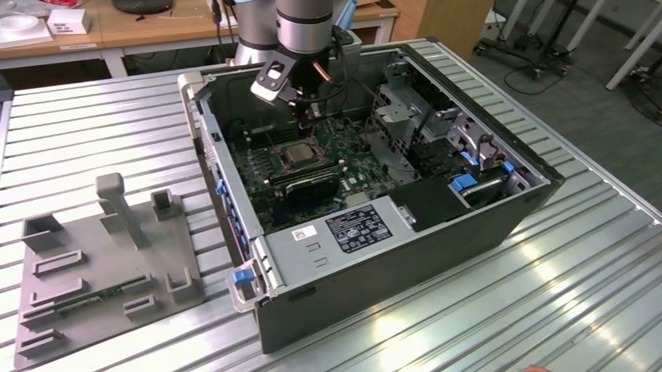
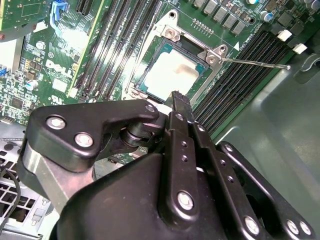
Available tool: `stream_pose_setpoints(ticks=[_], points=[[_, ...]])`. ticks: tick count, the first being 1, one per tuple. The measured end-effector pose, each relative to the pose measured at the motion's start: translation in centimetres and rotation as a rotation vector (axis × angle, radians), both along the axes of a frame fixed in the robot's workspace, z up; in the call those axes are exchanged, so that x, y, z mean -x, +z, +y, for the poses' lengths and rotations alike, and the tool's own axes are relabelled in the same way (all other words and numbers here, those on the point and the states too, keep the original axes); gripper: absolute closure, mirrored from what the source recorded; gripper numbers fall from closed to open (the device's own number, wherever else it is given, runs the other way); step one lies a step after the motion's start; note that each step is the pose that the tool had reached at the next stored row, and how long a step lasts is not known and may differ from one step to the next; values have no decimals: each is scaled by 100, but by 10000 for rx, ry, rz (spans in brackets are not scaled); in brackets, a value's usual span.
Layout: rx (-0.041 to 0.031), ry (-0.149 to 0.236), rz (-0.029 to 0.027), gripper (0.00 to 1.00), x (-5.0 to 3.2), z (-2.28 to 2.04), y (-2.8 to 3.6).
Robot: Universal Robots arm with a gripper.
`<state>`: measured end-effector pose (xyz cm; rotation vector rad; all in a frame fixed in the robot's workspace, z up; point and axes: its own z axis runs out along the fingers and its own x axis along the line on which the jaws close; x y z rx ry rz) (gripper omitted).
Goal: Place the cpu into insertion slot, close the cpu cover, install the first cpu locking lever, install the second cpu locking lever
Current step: 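Place the cpu into insertion slot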
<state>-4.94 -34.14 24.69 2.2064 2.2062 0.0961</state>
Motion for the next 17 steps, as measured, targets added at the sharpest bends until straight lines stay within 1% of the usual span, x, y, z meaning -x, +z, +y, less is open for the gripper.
stream_pose_setpoints(ticks=[9, 17], points=[[0, 0, -1, 89, 0, 0, 24], [0, 0, 0, 89, 0, 0, 28]])
